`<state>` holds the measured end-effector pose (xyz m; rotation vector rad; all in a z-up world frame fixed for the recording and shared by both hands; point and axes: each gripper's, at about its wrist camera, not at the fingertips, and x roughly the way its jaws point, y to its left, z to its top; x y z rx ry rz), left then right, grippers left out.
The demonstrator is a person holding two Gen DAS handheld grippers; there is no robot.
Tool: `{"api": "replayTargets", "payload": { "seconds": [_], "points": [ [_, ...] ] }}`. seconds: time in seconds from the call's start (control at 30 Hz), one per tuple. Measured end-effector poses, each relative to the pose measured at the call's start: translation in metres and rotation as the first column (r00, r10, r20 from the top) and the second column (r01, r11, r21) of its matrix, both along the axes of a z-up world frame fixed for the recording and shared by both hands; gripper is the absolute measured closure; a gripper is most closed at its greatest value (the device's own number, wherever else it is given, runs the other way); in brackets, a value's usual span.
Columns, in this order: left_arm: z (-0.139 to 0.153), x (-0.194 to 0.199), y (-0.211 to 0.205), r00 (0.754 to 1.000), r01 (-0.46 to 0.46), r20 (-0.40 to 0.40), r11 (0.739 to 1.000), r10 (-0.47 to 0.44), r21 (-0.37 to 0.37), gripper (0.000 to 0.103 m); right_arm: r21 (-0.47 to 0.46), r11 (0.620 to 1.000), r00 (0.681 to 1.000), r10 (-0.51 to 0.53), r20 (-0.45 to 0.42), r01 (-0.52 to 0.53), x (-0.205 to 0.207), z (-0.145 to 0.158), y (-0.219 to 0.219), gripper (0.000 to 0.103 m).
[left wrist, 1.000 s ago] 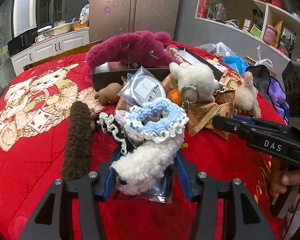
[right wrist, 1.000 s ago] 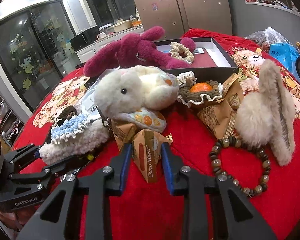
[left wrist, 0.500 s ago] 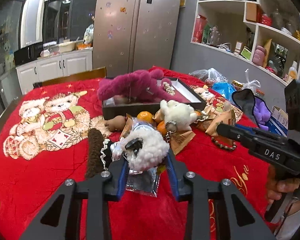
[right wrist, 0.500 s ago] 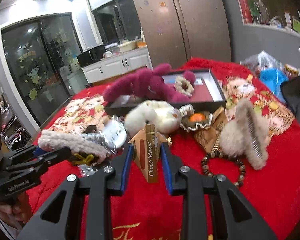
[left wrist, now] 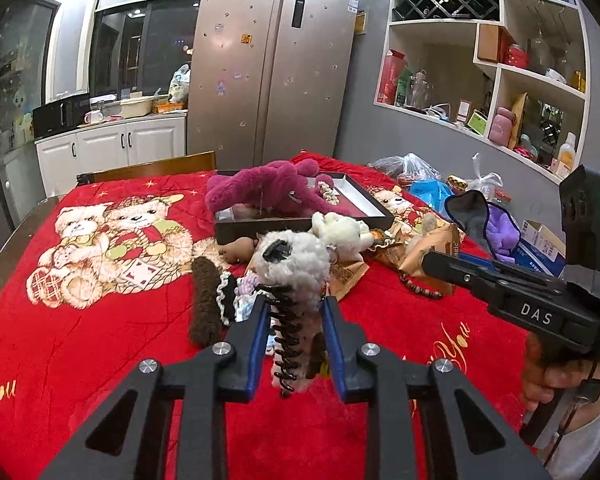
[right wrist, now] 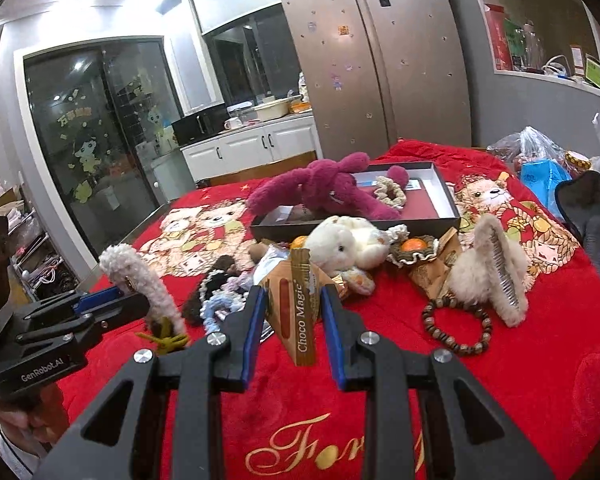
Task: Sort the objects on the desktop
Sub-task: 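Lift the hair clip and Choco Magic box and carry them over the box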
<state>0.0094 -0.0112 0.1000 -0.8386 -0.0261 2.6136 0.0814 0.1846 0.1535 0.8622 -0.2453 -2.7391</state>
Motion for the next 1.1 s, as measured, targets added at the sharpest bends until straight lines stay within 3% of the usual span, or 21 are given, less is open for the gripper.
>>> {"api": "replayTargets", "payload": {
  "seconds": [0.63, 0.9, 1.1],
  "points": [
    [0.001, 0.014, -0.009, 1.000, -0.017, 0.023, 1.000, 0.016, 0.026, 0.076, -0.030, 0.999, 1.000, 0.031, -0.001, -0.031, 0.024, 0.002, -0.007, 0.074],
    [0.025, 0.007, -0.001, 1.000, 0.003, -0.024, 1.000, -0.003, 0.000, 0.076, -0.022, 1.000, 1.000, 0.013, -0.014, -0.013, 0.025, 0.013, -0.002, 0.074],
    [0.055, -0.021, 0.012, 0.996, 0.043, -0.075, 0.999, -0.045, -0.028, 0.076, -0.038, 0.999, 0.998, 0.029, -0.062, -0.031, 0.009, 0.037, 0.007, 0.074]
  ]
}}
